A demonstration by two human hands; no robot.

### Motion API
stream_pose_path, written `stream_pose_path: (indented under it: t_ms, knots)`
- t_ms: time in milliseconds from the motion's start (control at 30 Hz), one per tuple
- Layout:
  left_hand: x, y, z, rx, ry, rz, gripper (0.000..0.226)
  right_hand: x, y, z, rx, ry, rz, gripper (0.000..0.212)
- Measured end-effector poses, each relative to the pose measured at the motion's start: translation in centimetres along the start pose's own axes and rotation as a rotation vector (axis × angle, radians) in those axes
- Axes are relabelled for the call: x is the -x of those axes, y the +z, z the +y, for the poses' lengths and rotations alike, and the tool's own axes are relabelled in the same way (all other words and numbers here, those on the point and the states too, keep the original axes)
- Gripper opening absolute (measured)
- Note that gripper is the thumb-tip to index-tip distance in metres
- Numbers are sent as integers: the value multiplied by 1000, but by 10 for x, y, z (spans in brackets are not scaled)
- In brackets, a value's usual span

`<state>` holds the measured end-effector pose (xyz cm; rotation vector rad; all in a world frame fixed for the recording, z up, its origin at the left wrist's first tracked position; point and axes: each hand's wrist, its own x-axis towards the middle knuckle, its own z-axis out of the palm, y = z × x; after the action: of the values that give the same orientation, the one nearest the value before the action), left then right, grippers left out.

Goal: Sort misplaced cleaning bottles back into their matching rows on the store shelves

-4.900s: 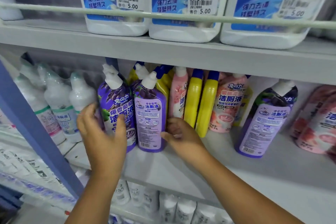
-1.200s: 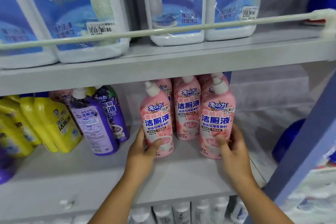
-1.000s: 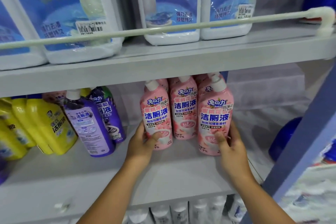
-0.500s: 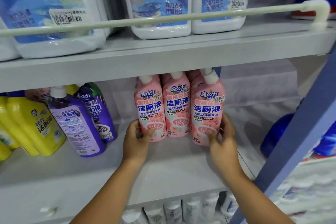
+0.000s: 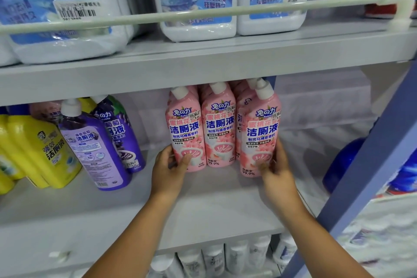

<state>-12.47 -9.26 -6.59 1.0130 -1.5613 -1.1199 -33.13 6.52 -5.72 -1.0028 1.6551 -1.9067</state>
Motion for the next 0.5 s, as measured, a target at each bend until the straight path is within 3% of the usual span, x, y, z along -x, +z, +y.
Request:
stream_pose_path:
  t_ms: [167,367,500]
  knots:
    - [2,2,7,44,14,9,40,-2,5,1,111,-16,120,72]
    - [6,2,14,50,5,2,35,0,7,-5,225,-42,150,67]
    - [15,-5,14,96,-69,18,37,29,14,-24,249,-153,337,58]
